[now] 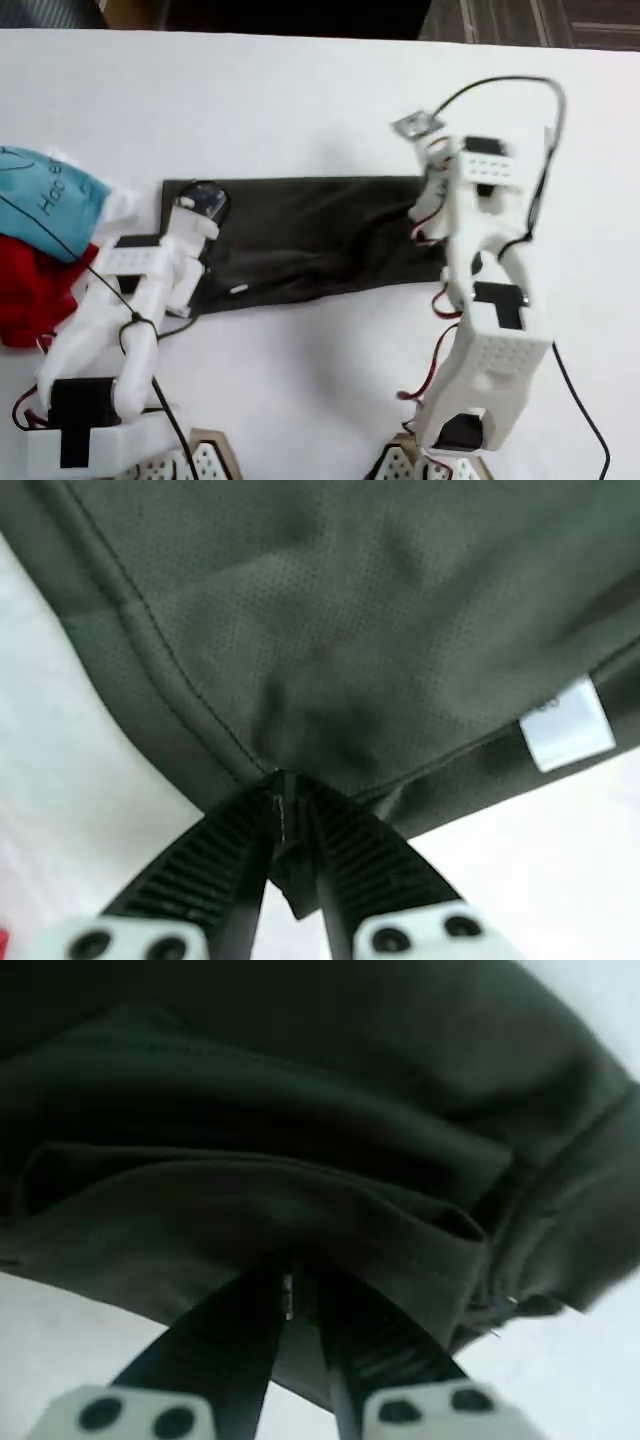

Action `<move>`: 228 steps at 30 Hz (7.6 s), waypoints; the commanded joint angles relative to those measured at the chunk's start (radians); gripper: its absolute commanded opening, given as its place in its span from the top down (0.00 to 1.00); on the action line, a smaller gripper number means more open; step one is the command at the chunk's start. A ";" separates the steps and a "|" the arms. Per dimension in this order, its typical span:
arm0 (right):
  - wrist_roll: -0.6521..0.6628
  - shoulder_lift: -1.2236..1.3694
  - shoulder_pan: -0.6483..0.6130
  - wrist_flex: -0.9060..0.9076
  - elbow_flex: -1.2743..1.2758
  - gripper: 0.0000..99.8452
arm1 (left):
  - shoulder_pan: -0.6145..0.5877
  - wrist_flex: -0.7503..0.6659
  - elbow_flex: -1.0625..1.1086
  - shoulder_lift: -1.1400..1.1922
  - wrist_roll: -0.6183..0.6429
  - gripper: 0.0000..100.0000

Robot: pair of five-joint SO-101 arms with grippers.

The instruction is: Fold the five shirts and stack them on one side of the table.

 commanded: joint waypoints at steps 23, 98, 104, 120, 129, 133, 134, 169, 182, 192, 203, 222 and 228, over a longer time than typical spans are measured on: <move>-0.025 -0.568 0.005 -0.153 0.422 0.98 | -0.055 0.147 -0.269 0.005 -0.005 0.97; -0.017 -1.124 0.096 -0.395 0.847 0.98 | -0.183 0.875 -1.520 0.865 0.037 0.97; -0.017 -1.069 0.269 -0.492 0.933 0.98 | -0.032 0.875 -1.518 0.661 0.037 0.97; -0.187 -0.611 0.542 -0.785 0.979 0.90 | 0.591 0.844 -1.692 0.546 -0.098 0.97; -0.256 -0.567 0.591 -0.776 0.936 0.91 | 0.750 0.695 -1.842 0.736 -0.032 0.97; -0.256 -0.567 0.591 -0.776 0.936 0.91 | 0.793 0.666 -1.952 0.844 0.012 0.97; -0.256 -0.567 0.591 -0.776 0.936 0.91 | 0.804 0.667 -1.988 0.867 0.021 0.97; -0.249 -0.565 0.568 -0.780 0.941 0.94 | 0.512 0.875 -2.557 1.020 0.009 0.94; -0.135 -0.544 0.375 -0.404 0.647 0.98 | 0.058 0.878 -1.888 0.778 0.143 0.97; -0.189 -0.269 0.064 0.159 -0.207 0.98 | -0.195 0.574 -1.053 0.324 0.106 0.97; -0.186 0.056 -0.110 0.320 -0.611 0.98 | -0.350 -0.035 -0.085 -0.115 0.068 0.97; -0.183 0.255 -0.005 0.400 -0.764 0.98 | -0.350 -0.158 0.081 -0.117 0.158 0.97; -0.029 0.116 0.024 0.400 -0.468 0.98 | -0.350 -0.160 0.081 -0.117 0.158 0.97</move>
